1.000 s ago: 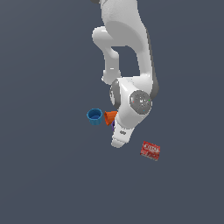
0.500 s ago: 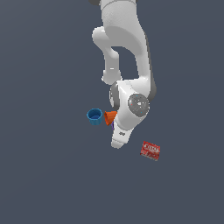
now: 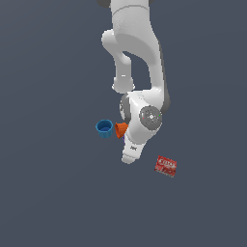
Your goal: Pick up a designated object from a clutter of objects.
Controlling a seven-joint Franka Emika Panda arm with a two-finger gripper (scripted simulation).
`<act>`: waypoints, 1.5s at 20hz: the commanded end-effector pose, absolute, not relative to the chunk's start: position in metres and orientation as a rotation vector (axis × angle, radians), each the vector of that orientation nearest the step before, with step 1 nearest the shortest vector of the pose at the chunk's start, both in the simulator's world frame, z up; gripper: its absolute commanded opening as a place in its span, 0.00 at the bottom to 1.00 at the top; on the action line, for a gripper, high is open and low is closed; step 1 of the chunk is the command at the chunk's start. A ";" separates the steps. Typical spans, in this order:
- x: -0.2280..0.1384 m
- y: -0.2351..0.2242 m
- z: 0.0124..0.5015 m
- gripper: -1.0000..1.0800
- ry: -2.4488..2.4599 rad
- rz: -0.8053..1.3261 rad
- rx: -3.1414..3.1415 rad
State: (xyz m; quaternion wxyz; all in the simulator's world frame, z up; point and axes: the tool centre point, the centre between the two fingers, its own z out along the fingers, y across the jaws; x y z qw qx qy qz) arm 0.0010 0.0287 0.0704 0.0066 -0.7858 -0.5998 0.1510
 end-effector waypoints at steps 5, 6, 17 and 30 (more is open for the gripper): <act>0.001 0.029 0.070 0.00 -1.877 0.473 -2.458; 0.001 0.029 0.070 0.00 -1.877 0.472 -2.458; 0.008 0.010 0.111 0.00 -1.876 0.471 -2.458; 0.031 -0.049 0.238 0.00 -1.875 0.470 -2.456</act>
